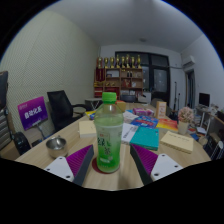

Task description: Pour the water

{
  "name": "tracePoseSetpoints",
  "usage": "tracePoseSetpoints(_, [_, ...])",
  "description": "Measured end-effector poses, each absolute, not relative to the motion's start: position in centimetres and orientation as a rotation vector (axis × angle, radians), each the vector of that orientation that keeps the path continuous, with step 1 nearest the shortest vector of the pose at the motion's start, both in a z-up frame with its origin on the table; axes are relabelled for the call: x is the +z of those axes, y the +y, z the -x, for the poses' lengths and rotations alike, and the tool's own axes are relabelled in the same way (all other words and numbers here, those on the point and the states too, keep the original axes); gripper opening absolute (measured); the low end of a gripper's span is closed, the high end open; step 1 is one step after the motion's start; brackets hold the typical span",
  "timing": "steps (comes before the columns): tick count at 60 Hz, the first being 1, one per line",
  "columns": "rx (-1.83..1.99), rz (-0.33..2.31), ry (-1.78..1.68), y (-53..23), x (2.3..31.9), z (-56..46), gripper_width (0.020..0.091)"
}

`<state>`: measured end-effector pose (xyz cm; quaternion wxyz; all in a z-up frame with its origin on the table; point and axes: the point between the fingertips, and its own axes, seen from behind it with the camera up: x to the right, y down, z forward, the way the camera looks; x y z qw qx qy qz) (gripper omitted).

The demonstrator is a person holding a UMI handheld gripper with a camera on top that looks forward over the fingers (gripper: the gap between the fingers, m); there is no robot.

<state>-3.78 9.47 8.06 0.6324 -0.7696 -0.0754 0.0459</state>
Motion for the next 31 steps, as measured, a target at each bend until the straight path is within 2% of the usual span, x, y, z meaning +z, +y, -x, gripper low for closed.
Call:
tracePoseSetpoints(18, [0.049, 1.781, -0.205, -6.5, 11.4, 2.2, 0.0818])
tracePoseSetpoints(31, [0.148, 1.799, -0.168, -16.8, 11.5, 3.3, 0.0818])
